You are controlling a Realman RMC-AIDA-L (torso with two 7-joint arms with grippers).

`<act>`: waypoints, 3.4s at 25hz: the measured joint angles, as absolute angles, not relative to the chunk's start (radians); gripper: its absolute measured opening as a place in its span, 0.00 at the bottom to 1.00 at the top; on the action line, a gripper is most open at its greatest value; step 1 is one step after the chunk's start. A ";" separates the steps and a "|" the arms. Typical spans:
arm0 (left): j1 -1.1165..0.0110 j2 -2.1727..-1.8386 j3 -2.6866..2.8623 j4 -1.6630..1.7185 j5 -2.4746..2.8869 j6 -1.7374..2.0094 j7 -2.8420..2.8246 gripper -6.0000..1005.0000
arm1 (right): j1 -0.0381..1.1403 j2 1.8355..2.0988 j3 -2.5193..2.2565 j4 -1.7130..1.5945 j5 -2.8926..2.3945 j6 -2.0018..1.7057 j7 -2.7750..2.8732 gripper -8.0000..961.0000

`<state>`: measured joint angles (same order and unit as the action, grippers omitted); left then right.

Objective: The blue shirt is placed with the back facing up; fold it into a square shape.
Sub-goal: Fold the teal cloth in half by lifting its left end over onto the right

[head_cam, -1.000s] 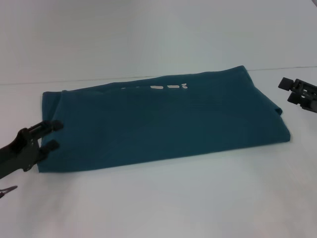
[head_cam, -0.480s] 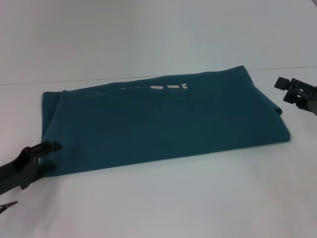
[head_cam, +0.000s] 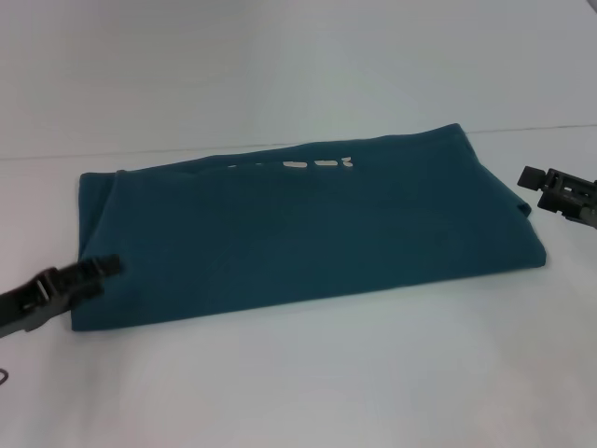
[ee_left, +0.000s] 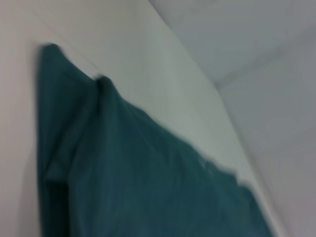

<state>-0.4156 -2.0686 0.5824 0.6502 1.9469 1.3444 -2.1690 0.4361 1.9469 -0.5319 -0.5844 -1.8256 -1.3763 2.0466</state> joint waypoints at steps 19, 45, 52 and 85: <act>-0.415 -2.069 0.441 0.675 1.997 1.339 -2.313 0.84 | 0.435 1.942 -0.525 -0.588 -1.842 -1.372 2.046 0.98; -0.399 -2.080 0.434 0.581 2.020 1.210 -2.615 0.82 | 0.446 1.948 -0.518 -0.581 -1.836 -1.335 2.028 0.98; -0.396 -2.082 0.436 0.569 2.035 1.186 -2.639 0.82 | 0.449 1.947 -0.518 -0.581 -1.835 -1.330 2.027 0.98; -0.499 -2.076 0.473 0.502 2.049 1.088 -2.638 0.82 | 0.434 1.950 -0.519 -0.581 -1.836 -1.336 2.022 0.98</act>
<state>-0.4988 -2.0756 0.4726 0.5020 2.0488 1.0882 -2.6380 0.4338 1.9496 -0.5185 -0.5806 -1.8364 -1.3363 2.0222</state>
